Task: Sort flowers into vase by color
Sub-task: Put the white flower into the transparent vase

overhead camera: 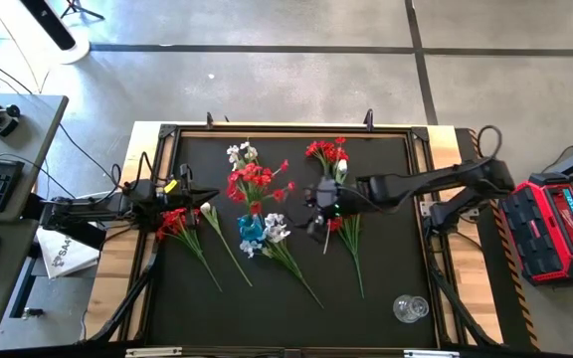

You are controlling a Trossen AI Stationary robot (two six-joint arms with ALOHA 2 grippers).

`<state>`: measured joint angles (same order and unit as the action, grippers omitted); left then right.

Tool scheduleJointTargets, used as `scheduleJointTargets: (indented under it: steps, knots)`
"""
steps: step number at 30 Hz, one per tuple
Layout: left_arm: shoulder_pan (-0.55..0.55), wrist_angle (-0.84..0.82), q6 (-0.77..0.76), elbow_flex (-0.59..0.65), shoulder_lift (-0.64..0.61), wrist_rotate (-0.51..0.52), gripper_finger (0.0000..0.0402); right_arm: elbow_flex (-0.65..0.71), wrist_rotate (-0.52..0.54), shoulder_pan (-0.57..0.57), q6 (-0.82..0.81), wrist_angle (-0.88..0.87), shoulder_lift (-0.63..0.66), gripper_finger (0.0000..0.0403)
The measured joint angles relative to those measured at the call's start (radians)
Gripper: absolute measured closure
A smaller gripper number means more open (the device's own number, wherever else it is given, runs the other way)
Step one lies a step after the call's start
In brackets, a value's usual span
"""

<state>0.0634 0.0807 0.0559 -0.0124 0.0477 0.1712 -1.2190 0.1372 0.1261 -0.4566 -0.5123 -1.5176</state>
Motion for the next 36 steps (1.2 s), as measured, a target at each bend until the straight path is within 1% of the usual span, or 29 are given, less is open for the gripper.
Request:
scheduleJointTargets:
  steps: [3, 7, 10, 13, 18, 21, 23, 25, 28, 33, 36]
  knots:
    - [0.000, 0.000, -0.015, 0.000, 0.000, 0.016, 0.0394, 0.000, 0.098, 0.051, -0.165, -0.122, 0.016, 0.0151]
    - [0.000, 0.000, -0.109, 0.000, 0.000, 0.015, 0.0394, 0.006, 0.233, 0.078, -0.386, -0.282, -0.003, 0.0162]
    - [0.000, -0.001, -0.155, 0.000, 0.000, 0.015, 0.0394, 0.030, 0.253, 0.031, -0.481, -0.384, -0.023, 0.0173]
    - [0.000, -0.001, -0.196, 0.000, 0.000, 0.015, 0.0394, 0.067, 0.237, -0.064, -0.511, -0.412, -0.029, 0.0188]
    - [0.000, -0.006, -0.253, 0.000, 0.000, 0.011, 0.0394, 0.130, 0.204, -0.245, -0.505, -0.355, -0.028, 0.0215]
    - [0.000, -0.008, -0.276, 0.000, 0.000, 0.006, 0.0394, 0.193, 0.161, -0.335, -0.472, -0.252, -0.028, 0.0228]
    - [-0.001, -0.019, -0.294, 0.000, 0.000, -0.009, 0.0394, 0.243, 0.126, -0.374, -0.451, -0.154, -0.029, 0.0236]
    - [-0.001, -0.030, -0.318, 0.000, 0.000, -0.017, 0.0394, 0.293, 0.106, -0.401, -0.419, -0.057, -0.035, 0.0246]
    - [-0.001, -0.041, -0.333, 0.000, 0.000, -0.031, 0.0394, 0.353, 0.102, -0.423, -0.406, 0.030, -0.034, 0.0268]
    - [-0.001, -0.053, -0.334, 0.000, 0.001, -0.042, 0.0394, 0.434, 0.098, -0.429, -0.397, 0.116, -0.034, 0.0312]
    - [-0.001, -0.053, -0.334, 0.000, 0.001, -0.046, 0.0394, 0.480, 0.070, -0.429, -0.380, 0.191, -0.035, 0.0328]
